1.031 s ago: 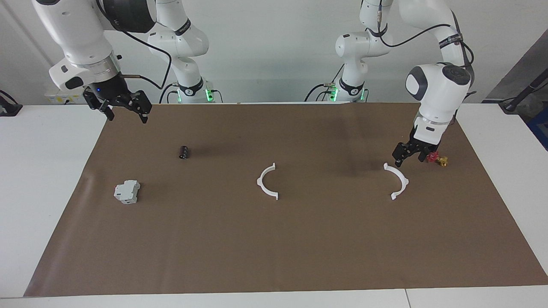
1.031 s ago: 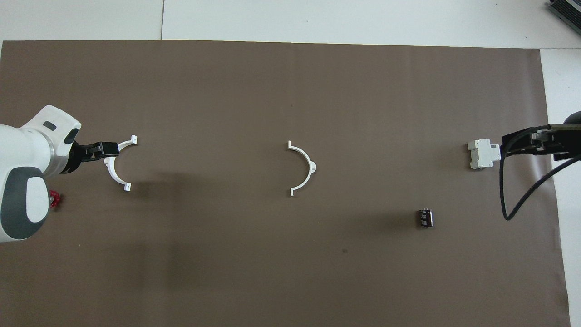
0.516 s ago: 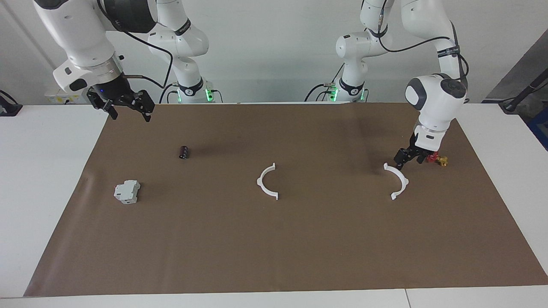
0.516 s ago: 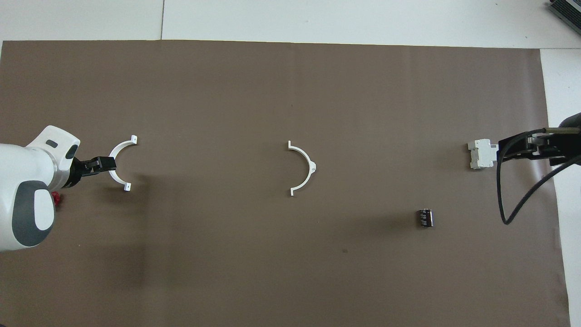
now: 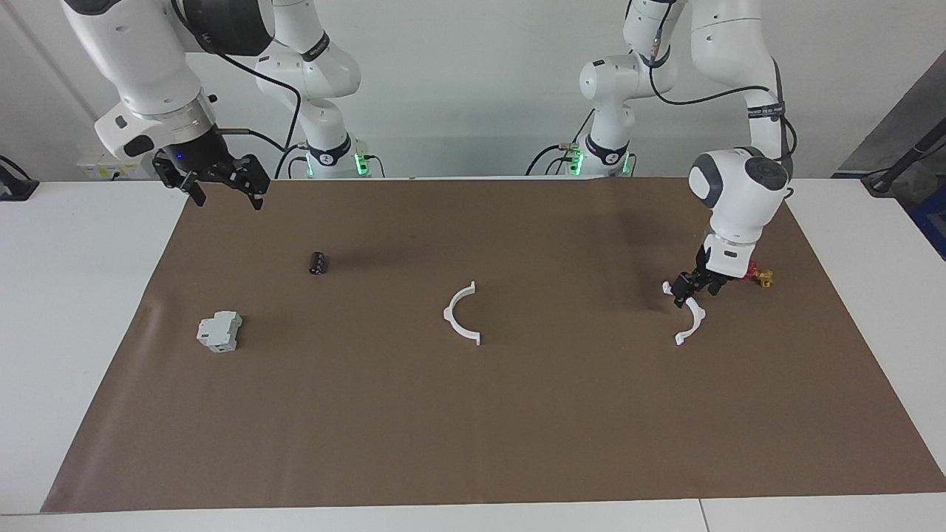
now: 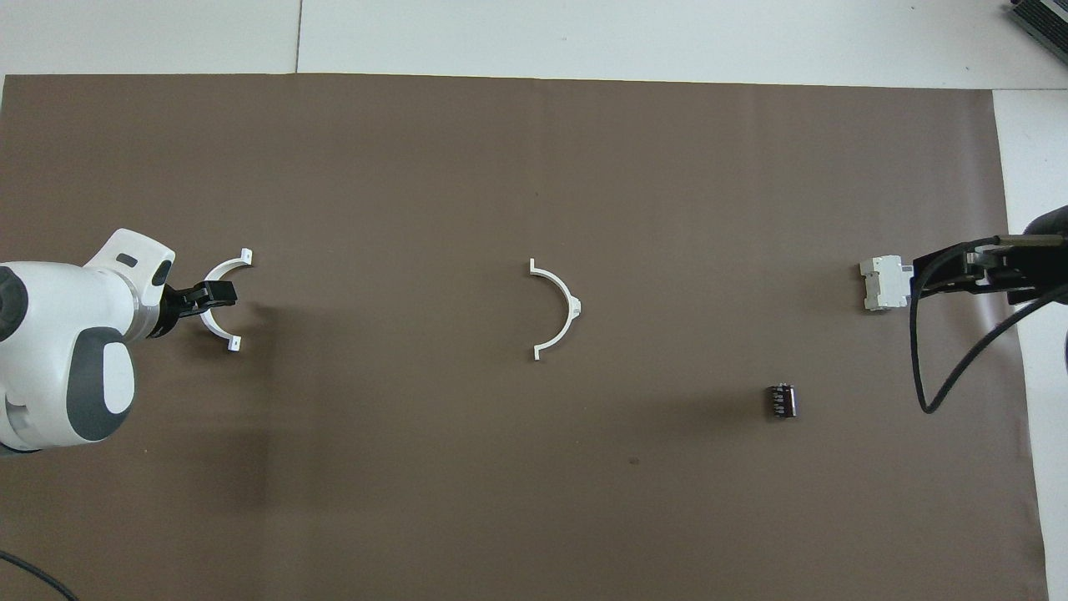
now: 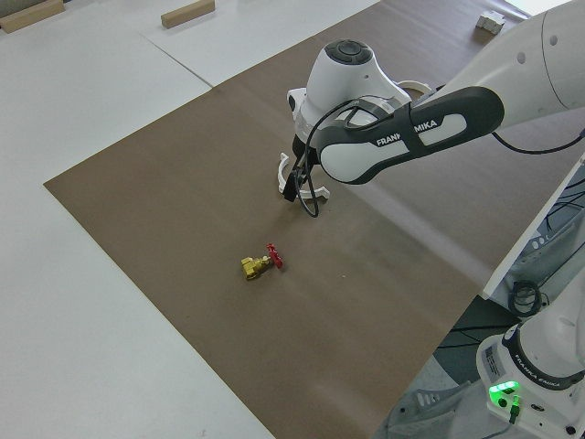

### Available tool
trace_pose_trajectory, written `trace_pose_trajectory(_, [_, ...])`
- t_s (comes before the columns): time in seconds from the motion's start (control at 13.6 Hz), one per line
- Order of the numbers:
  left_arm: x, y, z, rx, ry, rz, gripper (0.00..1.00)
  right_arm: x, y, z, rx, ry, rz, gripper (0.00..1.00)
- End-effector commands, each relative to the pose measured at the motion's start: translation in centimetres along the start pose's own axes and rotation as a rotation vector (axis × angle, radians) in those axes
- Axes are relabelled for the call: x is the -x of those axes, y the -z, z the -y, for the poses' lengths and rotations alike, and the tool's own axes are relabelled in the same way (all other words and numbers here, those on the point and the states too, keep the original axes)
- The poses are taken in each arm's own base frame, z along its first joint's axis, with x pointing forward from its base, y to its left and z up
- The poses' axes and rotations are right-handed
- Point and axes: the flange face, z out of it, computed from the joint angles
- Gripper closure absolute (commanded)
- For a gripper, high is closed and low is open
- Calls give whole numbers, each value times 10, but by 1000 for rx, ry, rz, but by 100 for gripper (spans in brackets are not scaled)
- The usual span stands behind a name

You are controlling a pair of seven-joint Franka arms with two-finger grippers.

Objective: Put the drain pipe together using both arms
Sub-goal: 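Reach the left gripper to the other white half-ring and grasp it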

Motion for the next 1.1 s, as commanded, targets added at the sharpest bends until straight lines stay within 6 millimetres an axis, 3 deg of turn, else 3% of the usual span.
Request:
trace_pose_trajectory(0.0, [0,0,0,11,20,-11,0,2,3,1,-20,8,7,0])
trace_pose_trajectory(0.96, [21,-20,1,12,13,-11,7,0,1,-7,-22,-1,3,0])
trace_pose_trajectory(1.03, [21,-20,1,11,13,-10,13,1,2,-8,-19,-1,4,0])
